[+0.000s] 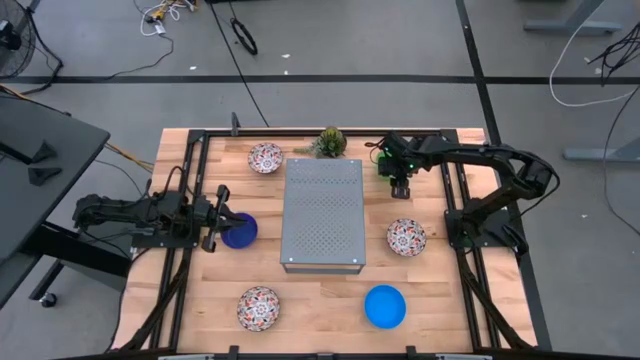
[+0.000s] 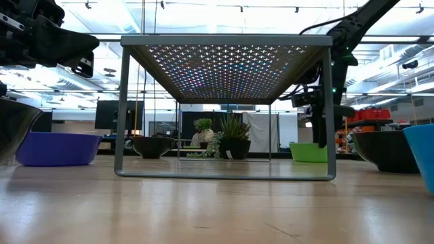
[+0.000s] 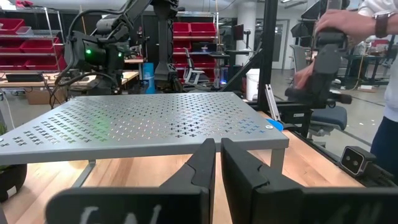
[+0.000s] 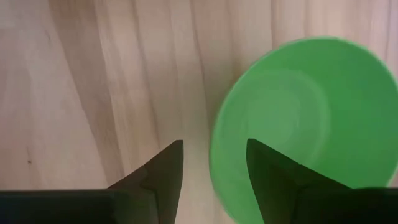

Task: Pick & Place Mini bowls
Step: Put the green bowl on the shelf

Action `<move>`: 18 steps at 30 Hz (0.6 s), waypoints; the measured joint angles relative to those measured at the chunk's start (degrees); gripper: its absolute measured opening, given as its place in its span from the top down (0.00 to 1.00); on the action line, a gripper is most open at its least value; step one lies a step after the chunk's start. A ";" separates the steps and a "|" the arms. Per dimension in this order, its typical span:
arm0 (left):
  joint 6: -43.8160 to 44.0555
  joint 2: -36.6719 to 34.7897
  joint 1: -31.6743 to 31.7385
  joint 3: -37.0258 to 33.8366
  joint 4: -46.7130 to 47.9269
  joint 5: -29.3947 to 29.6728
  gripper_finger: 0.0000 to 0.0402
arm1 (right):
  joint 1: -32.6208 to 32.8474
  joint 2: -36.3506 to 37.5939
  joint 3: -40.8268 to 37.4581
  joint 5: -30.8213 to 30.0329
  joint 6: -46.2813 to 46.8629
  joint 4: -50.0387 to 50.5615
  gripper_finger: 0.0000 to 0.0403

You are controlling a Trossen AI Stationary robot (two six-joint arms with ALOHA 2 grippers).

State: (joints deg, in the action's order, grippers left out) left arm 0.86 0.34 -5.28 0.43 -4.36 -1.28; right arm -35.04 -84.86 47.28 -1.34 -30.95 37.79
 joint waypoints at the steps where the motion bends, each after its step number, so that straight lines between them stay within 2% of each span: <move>1: 0.00 0.00 0.00 0.00 0.02 -0.02 0.93 | -0.18 0.02 -0.27 -0.01 0.03 -0.61 0.56; 9: 0.02 0.00 0.00 0.00 0.01 -0.02 0.93 | -0.46 0.04 -1.35 -1.29 -0.09 -2.27 0.58; 18: 0.00 0.02 0.00 0.00 0.00 -0.02 0.93 | -0.46 0.04 -1.35 -1.21 -1.03 -2.27 0.73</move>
State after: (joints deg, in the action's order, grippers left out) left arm 0.86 0.36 -5.28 0.43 -4.36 -1.30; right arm -35.51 -84.82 45.93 -2.55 -31.97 35.53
